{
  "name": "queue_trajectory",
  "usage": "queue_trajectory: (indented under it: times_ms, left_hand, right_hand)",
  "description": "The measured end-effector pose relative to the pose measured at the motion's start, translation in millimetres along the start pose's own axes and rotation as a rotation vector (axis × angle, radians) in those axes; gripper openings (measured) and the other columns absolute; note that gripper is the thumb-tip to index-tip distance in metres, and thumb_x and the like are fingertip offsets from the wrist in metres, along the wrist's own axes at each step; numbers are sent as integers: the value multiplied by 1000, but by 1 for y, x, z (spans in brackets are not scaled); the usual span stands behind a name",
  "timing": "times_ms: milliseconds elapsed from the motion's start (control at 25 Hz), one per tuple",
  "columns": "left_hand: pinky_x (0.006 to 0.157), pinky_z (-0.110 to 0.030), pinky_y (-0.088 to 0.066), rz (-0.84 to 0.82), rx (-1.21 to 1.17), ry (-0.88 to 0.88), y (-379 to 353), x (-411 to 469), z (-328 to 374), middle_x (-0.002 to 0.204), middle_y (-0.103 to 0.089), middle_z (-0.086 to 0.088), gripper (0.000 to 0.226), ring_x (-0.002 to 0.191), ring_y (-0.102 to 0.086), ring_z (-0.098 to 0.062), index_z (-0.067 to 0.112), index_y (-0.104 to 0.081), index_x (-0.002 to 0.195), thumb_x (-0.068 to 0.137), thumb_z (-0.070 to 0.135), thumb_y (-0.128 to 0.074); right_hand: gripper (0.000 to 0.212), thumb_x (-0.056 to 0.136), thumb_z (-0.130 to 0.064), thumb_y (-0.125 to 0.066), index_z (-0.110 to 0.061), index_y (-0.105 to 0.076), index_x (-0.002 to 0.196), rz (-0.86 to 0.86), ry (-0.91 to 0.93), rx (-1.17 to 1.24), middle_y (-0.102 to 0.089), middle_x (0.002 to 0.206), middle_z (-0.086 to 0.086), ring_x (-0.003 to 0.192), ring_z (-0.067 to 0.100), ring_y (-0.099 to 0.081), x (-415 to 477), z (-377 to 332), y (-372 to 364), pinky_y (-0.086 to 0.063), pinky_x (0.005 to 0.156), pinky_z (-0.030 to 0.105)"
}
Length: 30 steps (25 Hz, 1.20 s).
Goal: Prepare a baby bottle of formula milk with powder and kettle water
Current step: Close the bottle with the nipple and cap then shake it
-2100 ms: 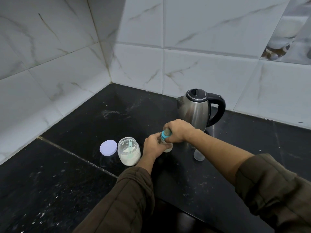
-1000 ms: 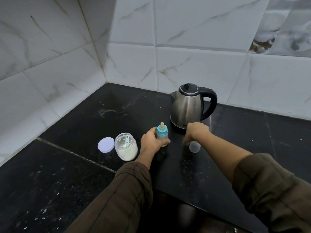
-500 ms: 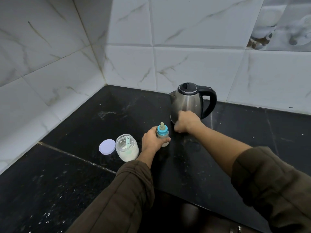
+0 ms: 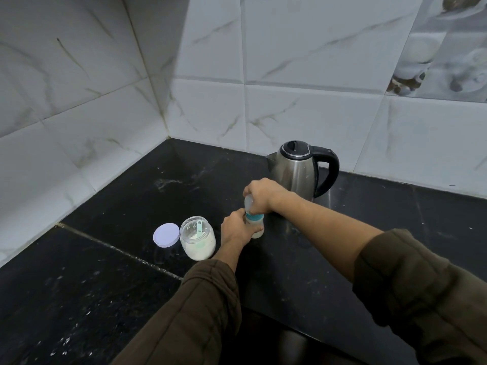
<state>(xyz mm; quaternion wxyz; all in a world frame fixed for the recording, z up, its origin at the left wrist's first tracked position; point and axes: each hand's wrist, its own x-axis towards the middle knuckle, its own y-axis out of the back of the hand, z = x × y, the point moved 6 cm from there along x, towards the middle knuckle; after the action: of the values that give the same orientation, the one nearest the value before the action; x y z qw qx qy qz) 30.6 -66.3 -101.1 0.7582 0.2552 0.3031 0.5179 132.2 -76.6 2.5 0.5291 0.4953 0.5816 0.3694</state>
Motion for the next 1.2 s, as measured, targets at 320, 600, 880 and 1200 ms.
queue_trajectory:
  times_ms: [320, 600, 880, 1200]
  left_hand:
    - [95, -42, -56, -3, -13, 5, 3, 1, -3, 104, -76, 4, 47, 104, -69, -17, 26, -69, 114, 73, 39, -88]
    - [91, -41, -57, 14, 39, -13, 4, 5, -3, 98, -76, 6, 44, 98, -70, -16, 30, -70, 107, 70, 45, -86]
    - [86, -37, -58, 40, 57, -15, 4, 2, -2, 89, -75, 8, 34, 91, -69, -14, 32, -67, 93, 68, 46, -86]
    - [76, -31, -56, 161, 15, -114, 37, 2, 27, 75, -71, 10, 30, 79, -67, -10, 28, -70, 87, 68, 51, -76]
  right_hand:
    - [40, 89, -30, -72, -18, -69, 127, -1, -3, -139, -71, 116, 8, 99, 27, -68, 10, 1, -18, -58, 78, 34]
    - [35, 88, -29, -72, -15, -69, 120, -22, -16, -183, -67, 102, 7, 88, 26, -64, 21, 0, -19, -53, 72, 34]
    - [44, 88, -33, -73, -17, -66, 129, 11, 35, -131, -69, 118, 7, 105, 27, -67, 19, 4, -28, -60, 86, 39]
    - [101, 96, -48, -68, -33, 2, 167, 220, 168, 359, -61, 142, 8, 115, 25, -64, -11, 44, -27, -51, 103, 45]
